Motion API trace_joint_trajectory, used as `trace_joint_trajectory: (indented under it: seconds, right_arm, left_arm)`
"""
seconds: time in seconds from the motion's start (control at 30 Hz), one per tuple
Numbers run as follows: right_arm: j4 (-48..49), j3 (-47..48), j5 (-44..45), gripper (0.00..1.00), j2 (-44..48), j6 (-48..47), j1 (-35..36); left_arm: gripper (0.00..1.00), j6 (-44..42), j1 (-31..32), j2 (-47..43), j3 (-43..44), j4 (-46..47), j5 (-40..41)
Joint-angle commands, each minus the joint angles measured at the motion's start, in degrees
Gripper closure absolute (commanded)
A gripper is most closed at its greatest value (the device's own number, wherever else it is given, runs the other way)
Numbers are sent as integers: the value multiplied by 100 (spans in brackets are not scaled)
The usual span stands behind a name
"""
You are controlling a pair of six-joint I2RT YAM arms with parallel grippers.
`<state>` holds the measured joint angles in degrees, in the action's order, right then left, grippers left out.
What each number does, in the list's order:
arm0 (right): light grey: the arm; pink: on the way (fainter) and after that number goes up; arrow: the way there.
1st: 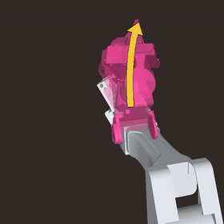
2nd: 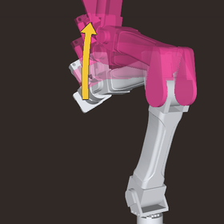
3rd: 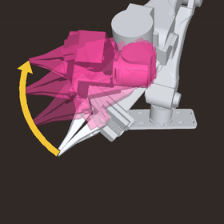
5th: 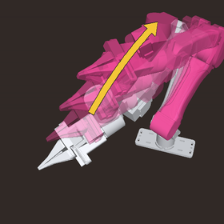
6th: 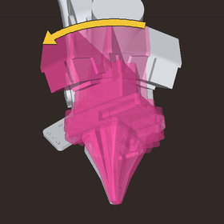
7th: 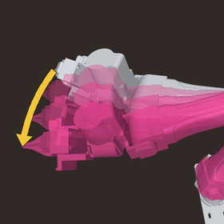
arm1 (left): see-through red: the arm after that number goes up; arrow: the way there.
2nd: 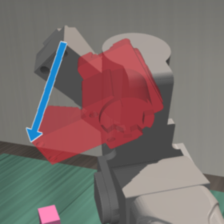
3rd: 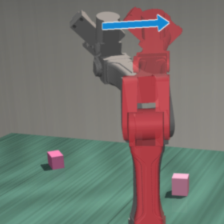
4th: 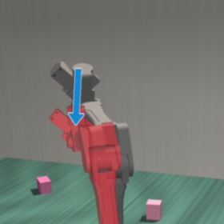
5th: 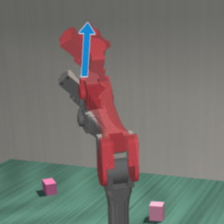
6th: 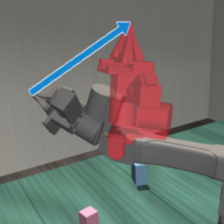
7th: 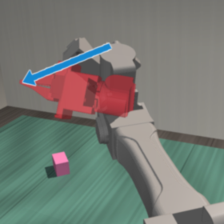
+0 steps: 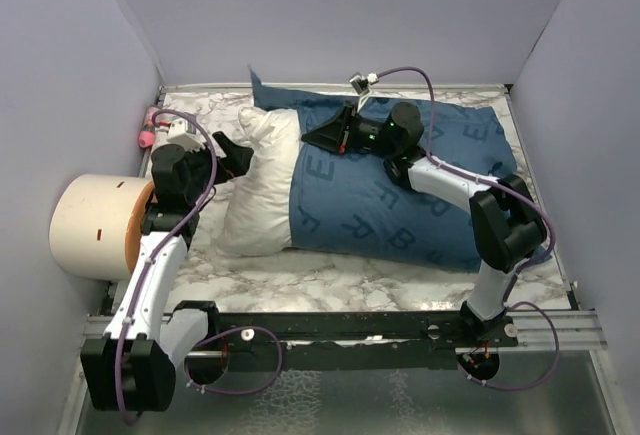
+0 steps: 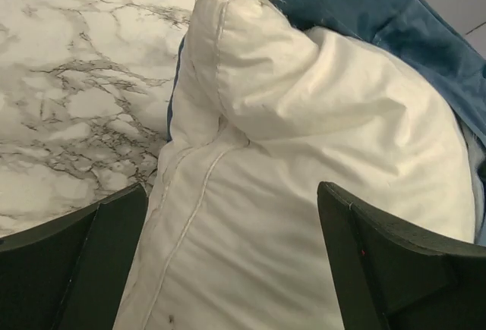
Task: Put the pillow into the pillowcase
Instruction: Stuff the pillow into the pillowcase.
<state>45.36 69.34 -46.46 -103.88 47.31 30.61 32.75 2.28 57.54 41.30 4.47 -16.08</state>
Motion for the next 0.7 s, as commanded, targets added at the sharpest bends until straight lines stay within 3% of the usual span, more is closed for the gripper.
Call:
trace_joint_trajectory:
  seconds: [0.0,0.17,0.3,0.43,0.53,0.63,0.67]
  right_arm:
    - [79,34,-277,100,-133,186,-96]
    - [90,70,-403,99,-129,249,-158]
    - [60,241,-515,99,-201,300,-161]
    - [144,429,-566,99,-274,472,-161]
    - [244,697,-623,99,-426,687,-141]
    - [134,1090,-637,99,-578,738,-39]
    - [-13,1273,-637,99,-633,691,19]
  left_arm:
    - [3,-1038,-97,-627,365,-2053,-169]
    - [1,-679,-123,-1499,125,-2357,-1188]
    - [1,-63,-95,-1482,-441,-1939,-2146]
    - [1,-216,-39,-1259,-817,-1761,-1975]
    - [11,93,339,-716,-1122,-985,-2042]
    - [22,303,1327,-62,-1071,-169,-1594]
    - [31,425,1589,121,-1011,198,-1639]
